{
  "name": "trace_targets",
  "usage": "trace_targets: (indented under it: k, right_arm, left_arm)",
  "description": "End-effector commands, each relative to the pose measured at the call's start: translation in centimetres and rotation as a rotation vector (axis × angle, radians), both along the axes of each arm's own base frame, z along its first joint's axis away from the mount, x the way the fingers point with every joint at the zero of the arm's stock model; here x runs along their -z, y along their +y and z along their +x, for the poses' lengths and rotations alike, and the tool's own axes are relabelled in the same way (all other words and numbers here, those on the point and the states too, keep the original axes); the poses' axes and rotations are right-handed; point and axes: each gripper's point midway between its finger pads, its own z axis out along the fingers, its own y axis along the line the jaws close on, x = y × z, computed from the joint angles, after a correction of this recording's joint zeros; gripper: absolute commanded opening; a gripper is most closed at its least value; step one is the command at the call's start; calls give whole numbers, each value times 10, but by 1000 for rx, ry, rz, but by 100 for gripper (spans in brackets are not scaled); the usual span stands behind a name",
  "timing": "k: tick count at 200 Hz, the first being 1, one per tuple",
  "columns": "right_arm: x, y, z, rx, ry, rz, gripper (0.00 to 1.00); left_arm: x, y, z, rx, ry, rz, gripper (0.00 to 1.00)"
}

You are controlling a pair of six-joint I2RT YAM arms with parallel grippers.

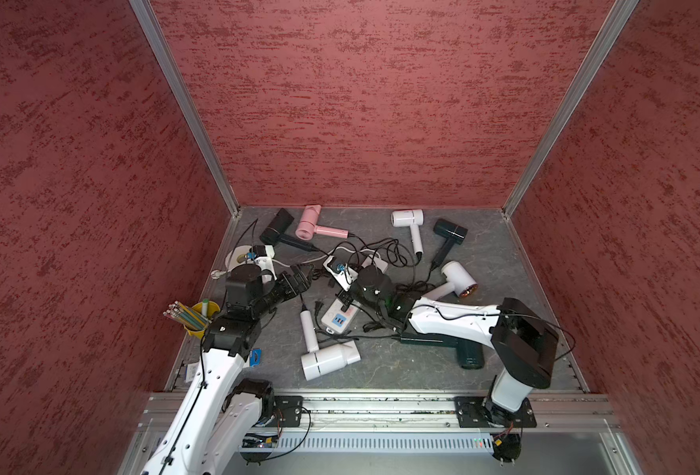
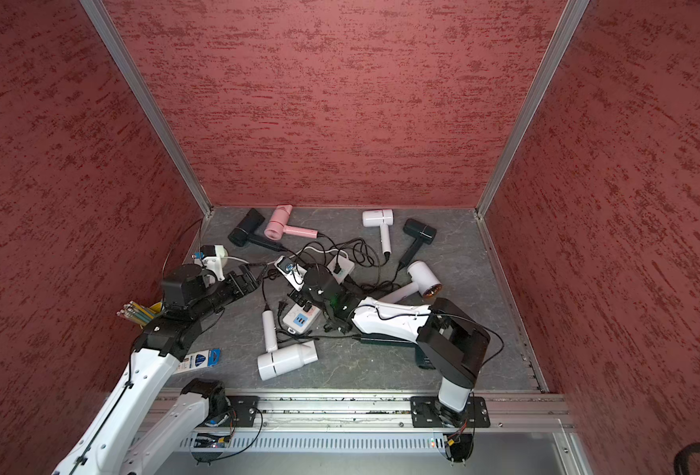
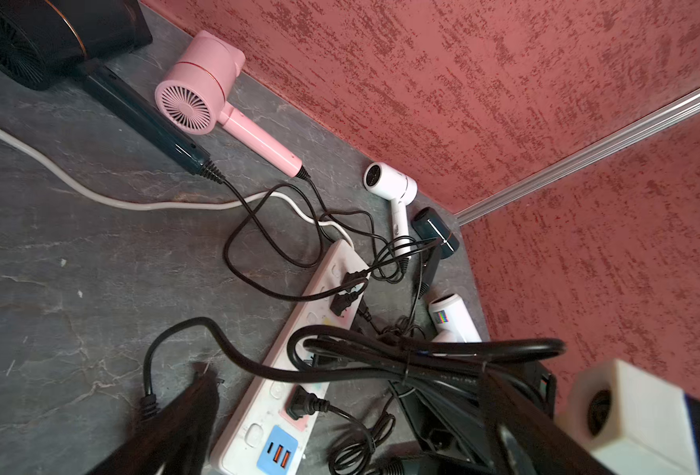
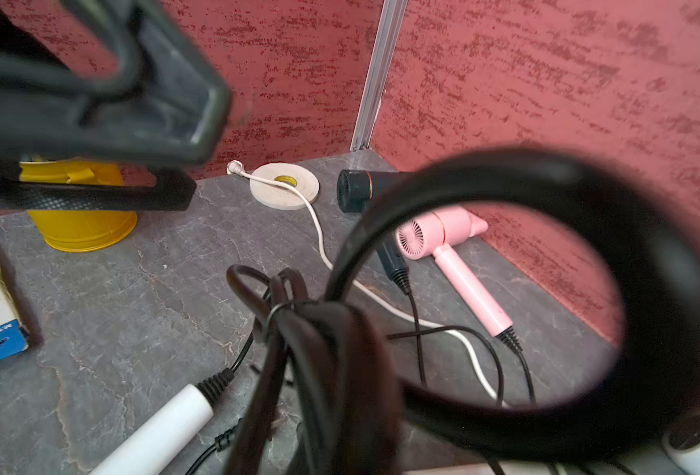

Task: Charge the blow dryers
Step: Pick up the plug from the center of the board.

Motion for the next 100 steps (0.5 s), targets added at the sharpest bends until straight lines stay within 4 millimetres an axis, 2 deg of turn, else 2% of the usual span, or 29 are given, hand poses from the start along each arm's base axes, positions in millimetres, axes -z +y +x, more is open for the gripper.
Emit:
trace_targets:
  k: [1, 46, 80, 100]
  right_arm:
    - [-16, -4, -3, -36, 99, 51, 0]
    - [-17, -14, 4, -65, 207, 56, 0]
    - [-14, -19, 8, -83, 274, 44, 0]
    - [-13, -17, 6, -113, 299, 39, 0]
  left_arm:
    - [7, -1, 13, -2, -36, 80, 100]
    - [32, -13, 23, 30, -47, 166, 100]
    - [24, -30, 13, 109, -190, 147, 100]
    - [22, -42, 7, 171, -245, 220, 100]
